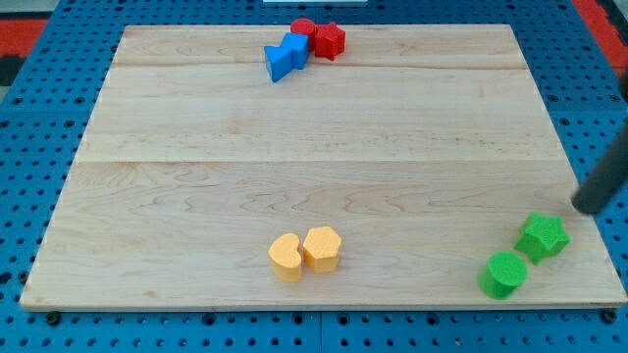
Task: Move the green star above to the green circle
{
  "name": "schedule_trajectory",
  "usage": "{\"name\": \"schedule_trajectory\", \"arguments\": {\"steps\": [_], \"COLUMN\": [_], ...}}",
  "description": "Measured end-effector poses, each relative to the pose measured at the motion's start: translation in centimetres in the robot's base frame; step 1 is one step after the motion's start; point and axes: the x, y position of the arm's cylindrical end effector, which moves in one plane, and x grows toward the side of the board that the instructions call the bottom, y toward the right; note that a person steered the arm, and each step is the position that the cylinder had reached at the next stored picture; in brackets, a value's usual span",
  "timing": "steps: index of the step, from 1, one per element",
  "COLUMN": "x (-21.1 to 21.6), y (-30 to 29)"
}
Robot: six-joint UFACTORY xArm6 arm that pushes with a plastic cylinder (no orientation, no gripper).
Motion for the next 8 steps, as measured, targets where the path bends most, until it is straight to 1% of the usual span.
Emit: {"name": "schedule_trajectory", "arguments": {"steps": [1,2,3,4,5,6,7,8], "x": [5.3,1.1,-2.7,-6.9,-10.5,-7.8,-5.0,-6.6], "y": [-3.5,-9.2,-7.0,-7.7,-7.2,-9.5,-5.9,-0.2]}}
